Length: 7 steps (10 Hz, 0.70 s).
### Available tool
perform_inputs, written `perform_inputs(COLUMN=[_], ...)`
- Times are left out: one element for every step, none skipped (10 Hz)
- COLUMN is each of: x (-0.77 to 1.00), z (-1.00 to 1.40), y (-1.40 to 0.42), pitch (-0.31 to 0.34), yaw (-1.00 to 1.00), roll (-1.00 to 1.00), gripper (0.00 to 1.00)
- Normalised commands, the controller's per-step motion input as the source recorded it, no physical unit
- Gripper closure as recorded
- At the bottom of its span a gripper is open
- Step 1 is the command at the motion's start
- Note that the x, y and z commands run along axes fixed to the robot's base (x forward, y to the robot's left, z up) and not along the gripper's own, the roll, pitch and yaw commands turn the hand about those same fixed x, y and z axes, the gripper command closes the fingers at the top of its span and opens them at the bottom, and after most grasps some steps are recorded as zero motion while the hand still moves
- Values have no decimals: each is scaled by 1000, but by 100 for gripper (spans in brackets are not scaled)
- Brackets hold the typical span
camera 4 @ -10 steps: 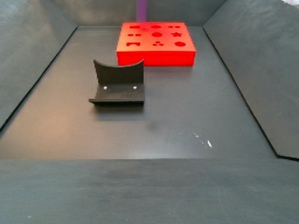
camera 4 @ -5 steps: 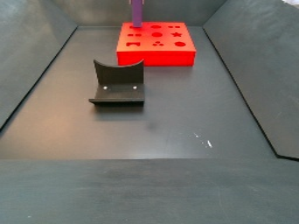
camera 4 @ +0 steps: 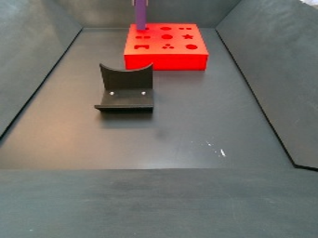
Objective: Insert the rectangle object.
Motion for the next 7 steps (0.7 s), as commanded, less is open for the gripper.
perform_inputs(x=[-197, -149, 3, 211, 234, 474, 403], z=[-37, -11, -37, -83, -69, -506, -626], y=[0, 0, -63, -97, -23, -17, -3], pitch=[0, -7, 0, 0, 13, 11, 29], yaw=[-31, 0, 0, 14, 0, -3, -6], roll=[21, 0, 1, 0, 0, 87, 206], gripper=[100, 100, 100, 100, 100, 100, 100])
